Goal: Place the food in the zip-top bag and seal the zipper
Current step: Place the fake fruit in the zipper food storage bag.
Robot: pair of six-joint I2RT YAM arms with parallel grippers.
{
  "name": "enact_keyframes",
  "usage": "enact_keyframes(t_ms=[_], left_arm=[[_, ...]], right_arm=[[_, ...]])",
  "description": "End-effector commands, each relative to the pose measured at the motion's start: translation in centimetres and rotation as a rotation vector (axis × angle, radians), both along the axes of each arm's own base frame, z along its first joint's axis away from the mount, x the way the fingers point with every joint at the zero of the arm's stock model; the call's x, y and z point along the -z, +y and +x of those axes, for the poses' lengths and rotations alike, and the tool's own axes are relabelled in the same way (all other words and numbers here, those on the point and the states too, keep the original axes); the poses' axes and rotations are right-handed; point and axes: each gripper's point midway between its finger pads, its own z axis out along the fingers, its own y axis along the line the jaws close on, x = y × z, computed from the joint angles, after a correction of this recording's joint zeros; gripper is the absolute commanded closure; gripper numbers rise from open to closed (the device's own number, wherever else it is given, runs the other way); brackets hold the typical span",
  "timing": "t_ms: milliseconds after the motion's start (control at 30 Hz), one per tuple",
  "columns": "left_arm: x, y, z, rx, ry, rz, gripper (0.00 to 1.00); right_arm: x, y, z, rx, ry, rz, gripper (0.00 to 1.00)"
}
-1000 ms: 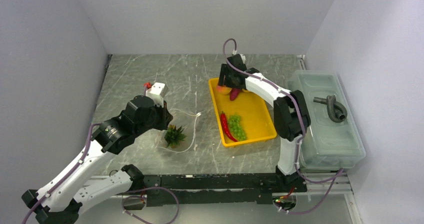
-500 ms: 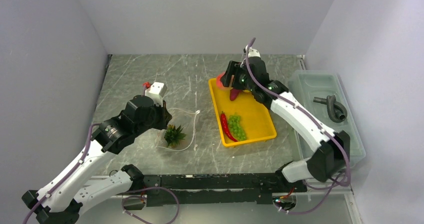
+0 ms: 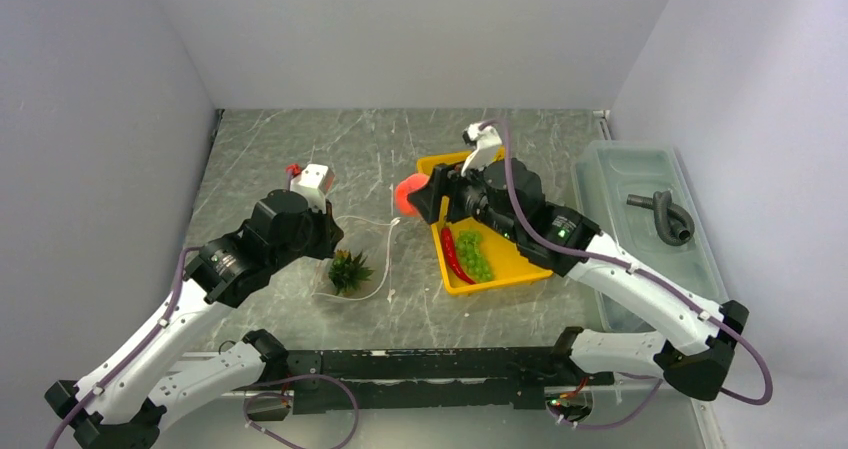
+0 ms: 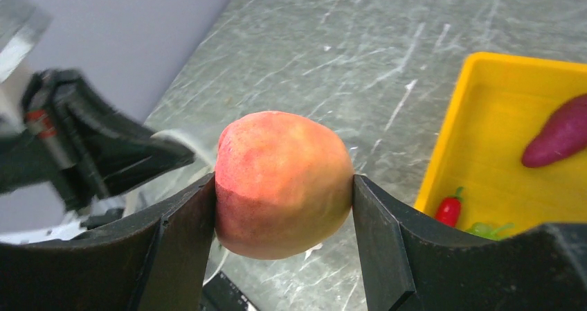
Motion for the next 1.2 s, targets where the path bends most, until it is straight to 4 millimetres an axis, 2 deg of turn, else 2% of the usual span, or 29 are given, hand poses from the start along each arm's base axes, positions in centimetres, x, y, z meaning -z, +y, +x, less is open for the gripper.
enact_keyframes(t_ms=[0,267,500,767,1000,1167], left_arm=[[-0.6,0.1,0.5,-0.010,-0.031,-0.009,1.00],[-0.6,0.2,0.4,-0.012,-0.031,-0.007,1.00],[-0.7,0.0,0.3,-0.004,-0.033,-0.015,1.00],[-0.9,0.0,0.2,0.004,-0.036,-0.021,1.00],[-1.1,-0.3,0.0,0.018,-0.037,-0.033,1.00],[-1.1,-0.5,0.0,0.030,-0.035,-0.039,1.00]], right_arm=[[-1.6,2.2,-2.7,-0.086,-0.081,0.005,0.74],[-2.0,6.1,-6.7,-0.177,-0.150,-0.075,0.74],[-0.2,8.6,-7.9,-0.175,-0.176,-0.201,0.74],[2.5,10.3,-6.8,-0.103,-0.175,-0.351,0.74],[4.9,10.9,-5.0,-0.020,-0.182,-0.475,0.73],[5.9,11.3,-4.0,0.021,-0.199,-0.529,0.73]])
